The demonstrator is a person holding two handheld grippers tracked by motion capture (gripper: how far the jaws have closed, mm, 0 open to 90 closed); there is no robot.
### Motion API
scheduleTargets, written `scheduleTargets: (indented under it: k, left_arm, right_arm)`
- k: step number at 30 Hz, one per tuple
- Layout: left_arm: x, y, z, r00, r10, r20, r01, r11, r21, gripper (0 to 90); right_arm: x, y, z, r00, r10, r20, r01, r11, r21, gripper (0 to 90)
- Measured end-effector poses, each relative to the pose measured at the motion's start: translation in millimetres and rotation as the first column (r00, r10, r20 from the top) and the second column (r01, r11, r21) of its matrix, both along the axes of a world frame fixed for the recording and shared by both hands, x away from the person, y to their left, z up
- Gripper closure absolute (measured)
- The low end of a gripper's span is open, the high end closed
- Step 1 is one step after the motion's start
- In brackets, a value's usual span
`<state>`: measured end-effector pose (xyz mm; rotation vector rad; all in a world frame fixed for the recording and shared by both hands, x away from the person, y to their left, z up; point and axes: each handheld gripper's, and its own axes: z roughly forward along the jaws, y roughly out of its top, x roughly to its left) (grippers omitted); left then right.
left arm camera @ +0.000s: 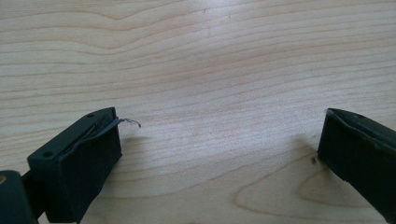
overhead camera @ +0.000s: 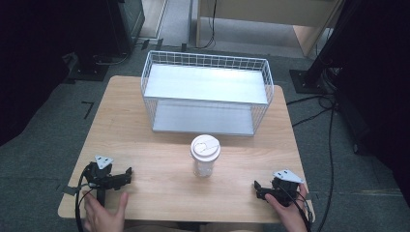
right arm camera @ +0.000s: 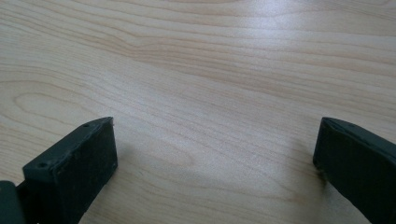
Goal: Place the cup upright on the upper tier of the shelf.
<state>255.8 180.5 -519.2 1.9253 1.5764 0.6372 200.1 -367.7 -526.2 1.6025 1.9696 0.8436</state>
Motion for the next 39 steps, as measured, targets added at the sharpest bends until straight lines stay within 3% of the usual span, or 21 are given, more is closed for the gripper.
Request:
scheduleTargets:
  k: [8, 9, 12, 20, 29, 39]
  left_arm:
    - [0.3, 0.0, 0.1, 1.0, -0.001, 0.0, 0.001, 1.0, 0.001, 0.0]
    - [1.5, -0.3, 0.1, 1.0, 0.003, -0.001, -0.003, 1.0, 0.002, 0.0]
    - [1.9, 0.3, 0.1, 0.9999, 0.015, 0.0, -0.015, 0.9999, -0.005, 0.0]
    - [2.0, -0.6, 0.0, 0.9999, 0.015, 0.0, -0.015, 0.9999, 0.0, 0.0]
    - [1.9, -0.5, 0.0, 0.9999, 0.014, -0.001, -0.014, 0.9999, 0.002, 0.0]
    - [2.0, -0.5, 0.0, 0.9999, 0.014, -0.001, -0.014, 0.9999, 0.002, 0.0]
  right_arm:
    - [-2.3, 4.0, 0.3, 0.9999, 0.01, 0.012, -0.01, 0.9998, -0.017, 0.0]
    - [-4.0, 9.8, 2.2, 0.9995, 0.016, 0.026, -0.015, 0.9992, -0.036, 0.0]
    - [-7.5, 20.4, 6.7, 0.9985, 0.037, 0.04, -0.037, 0.9993, -0.001, 0.0]
    - [-12.3, 47.8, 11.8, 0.9947, 0.082, 0.062, -0.081, 0.9965, -0.02, 0.0]
    - [-2.5, 75.2, 23.9, 0.9814, 0.161, 0.105, -0.163, 0.9864, 0.018, 0.0]
    - [8.6, 104.3, 29.2, 0.9705, 0.218, 0.103, -0.222, 0.9743, 0.036, 0.0]
